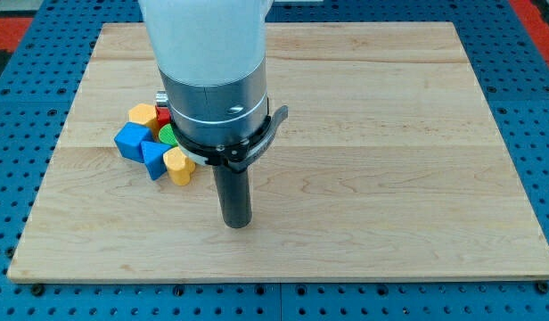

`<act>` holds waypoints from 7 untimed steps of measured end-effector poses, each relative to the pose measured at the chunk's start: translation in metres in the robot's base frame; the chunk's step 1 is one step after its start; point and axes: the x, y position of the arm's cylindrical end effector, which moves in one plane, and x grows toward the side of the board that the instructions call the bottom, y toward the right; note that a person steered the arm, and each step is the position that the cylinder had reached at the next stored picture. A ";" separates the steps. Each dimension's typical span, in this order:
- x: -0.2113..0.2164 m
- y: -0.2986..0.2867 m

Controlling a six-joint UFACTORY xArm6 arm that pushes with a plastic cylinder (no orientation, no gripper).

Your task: Separate group of blocks

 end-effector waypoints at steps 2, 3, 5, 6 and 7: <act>0.000 -0.004; 0.010 -0.064; -0.074 -0.126; -0.091 -0.112; -0.104 -0.094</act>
